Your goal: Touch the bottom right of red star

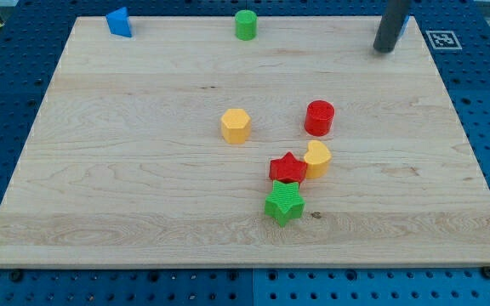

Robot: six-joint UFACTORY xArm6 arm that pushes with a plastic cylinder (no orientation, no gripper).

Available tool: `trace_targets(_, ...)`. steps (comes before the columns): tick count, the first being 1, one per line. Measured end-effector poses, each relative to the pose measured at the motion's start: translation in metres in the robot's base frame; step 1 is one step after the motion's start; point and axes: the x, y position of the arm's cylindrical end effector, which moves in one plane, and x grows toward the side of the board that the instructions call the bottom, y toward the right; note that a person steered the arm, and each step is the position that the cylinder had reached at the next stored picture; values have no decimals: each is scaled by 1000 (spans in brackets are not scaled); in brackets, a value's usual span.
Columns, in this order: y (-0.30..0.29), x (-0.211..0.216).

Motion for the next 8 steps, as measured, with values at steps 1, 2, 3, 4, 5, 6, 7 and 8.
trace_targets(1, -1, 85)
trace_targets(2, -1, 111)
trace_targets(3, -1, 112)
trace_targets(4, -1, 153)
trace_targets(5, -23, 214)
trace_targets(6, -54, 246)
trace_targets(7, -69, 246)
trace_targets(8, -119, 246)
